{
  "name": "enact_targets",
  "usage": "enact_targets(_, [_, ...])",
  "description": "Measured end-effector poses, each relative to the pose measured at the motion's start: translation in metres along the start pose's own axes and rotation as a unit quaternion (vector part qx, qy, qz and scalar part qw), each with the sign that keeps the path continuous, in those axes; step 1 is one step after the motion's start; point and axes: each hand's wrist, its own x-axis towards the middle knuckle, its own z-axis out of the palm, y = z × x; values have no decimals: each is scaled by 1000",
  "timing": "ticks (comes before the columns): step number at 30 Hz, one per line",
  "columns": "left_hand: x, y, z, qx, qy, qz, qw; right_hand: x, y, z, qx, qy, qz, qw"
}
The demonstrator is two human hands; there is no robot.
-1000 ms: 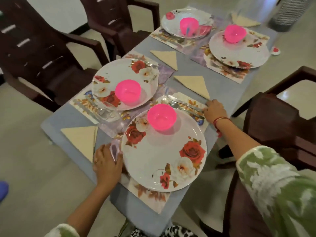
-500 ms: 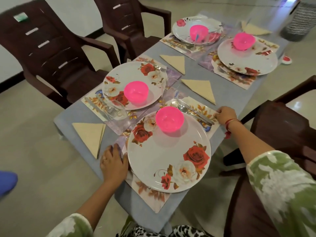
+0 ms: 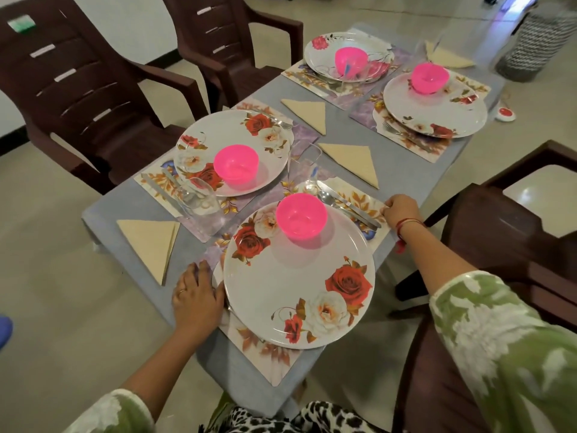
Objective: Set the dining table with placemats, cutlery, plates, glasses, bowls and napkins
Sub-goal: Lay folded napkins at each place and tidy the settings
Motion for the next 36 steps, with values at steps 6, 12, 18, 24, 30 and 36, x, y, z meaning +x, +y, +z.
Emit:
enact_targets(6, [5,-4,5,19,-12,-8,1000,-1,2,-3,13,-2,2,1000])
enact_targets(12, [9,-4,-1,33,-19,1,999,2,4,-1,13,-10,12,1000])
enact_targets(18, [5,-3,-7,32,-12,8,999,-3,4,2,9,12,18,1000])
enact_targets(24, [1,0,-12,-58,75,35,995,-62,11,19,102,117,-42,987])
enact_targets(30, [-3,16,-6,-39,43,20,998,-97,19,42,112,-33,-61,991])
enact_targets(36, [11,19,-6,-59,63,40,995,-100,13,42,118,-10,-45,992])
